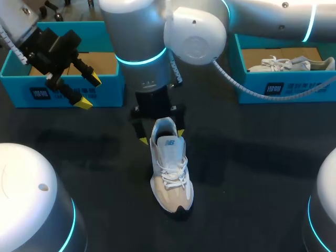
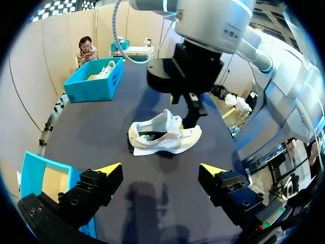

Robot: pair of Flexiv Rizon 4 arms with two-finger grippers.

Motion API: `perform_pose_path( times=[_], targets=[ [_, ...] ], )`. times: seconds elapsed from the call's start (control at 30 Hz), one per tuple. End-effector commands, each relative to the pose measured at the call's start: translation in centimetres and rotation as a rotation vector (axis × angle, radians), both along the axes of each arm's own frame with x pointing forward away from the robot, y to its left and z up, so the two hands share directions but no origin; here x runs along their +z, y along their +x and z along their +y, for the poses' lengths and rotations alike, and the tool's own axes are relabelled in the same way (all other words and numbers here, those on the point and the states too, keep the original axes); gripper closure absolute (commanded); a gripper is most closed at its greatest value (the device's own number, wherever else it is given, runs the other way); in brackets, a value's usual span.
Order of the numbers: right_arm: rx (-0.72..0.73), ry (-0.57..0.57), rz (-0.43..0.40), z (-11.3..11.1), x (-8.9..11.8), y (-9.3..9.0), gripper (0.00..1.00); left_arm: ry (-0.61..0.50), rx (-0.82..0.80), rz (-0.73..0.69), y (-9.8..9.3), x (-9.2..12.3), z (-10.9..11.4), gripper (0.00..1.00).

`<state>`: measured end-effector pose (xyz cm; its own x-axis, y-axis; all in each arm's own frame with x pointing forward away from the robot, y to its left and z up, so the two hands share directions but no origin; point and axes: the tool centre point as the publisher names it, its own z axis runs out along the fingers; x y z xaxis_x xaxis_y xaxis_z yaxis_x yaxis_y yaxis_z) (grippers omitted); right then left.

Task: Take the shoe out of the shoebox, open the shoe tongue, remove and reinsert the insole, then place the shoe into the shoebox

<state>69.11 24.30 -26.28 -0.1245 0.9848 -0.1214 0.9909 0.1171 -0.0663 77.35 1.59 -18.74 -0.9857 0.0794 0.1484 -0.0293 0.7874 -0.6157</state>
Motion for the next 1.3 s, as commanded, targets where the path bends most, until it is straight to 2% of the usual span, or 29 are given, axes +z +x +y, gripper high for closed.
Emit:
perform_pose_path(
  times=[0.03,0.1,0.17,0.3,0.4,0.47,0.7,0.83,1.1,1.3],
  targets=[
    [-0.026,0.004,-0.008,0.1,-0.4,-1.7,0.27,0.002,-0.001,0.000,0.0,0.0,0.1,0.00],
    [-0.038,0.007,-0.008,0.1,-0.7,-2.3,0.35,0.002,-0.001,0.000,0.0,0.0,0.1,0.00],
    [-0.053,0.015,-0.002,0.2,-1.1,-2.9,0.34,0.002,-0.001,0.000,0.0,0.0,0.1,0.00],
    [-0.080,0.027,0.004,0.3,-1.9,-3.7,0.45,0.002,-0.001,0.000,0.0,0.0,0.1,0.00],
    [-0.094,0.035,0.004,-0.7,-2.3,-4.1,0.45,0.002,-0.001,0.000,0.0,0.0,0.1,0.00],
    [-0.099,0.043,0.002,-1.1,-2.8,-4.0,0.50,0.002,-0.001,0.000,0.0,0.0,0.1,0.00],
    [-0.093,0.056,-0.012,-1.5,-3.9,-2.4,0.63,0.002,-0.001,0.000,0.0,0.0,0.1,0.00],
    [-0.079,0.070,-0.016,-2.1,-4.6,-1.2,0.63,0.002,-0.001,0.000,0.0,0.0,0.1,0.00],
    [-0.050,0.104,-0.005,-3.2,-6.7,1.3,0.73,0.002,-0.001,0.000,0.0,0.0,0.1,0.00],
    [-0.043,0.073,0.015,-3.1,-5.8,1.0,0.70,0.002,-0.001,0.000,0.0,0.0,0.1,0.00]
  ],
)
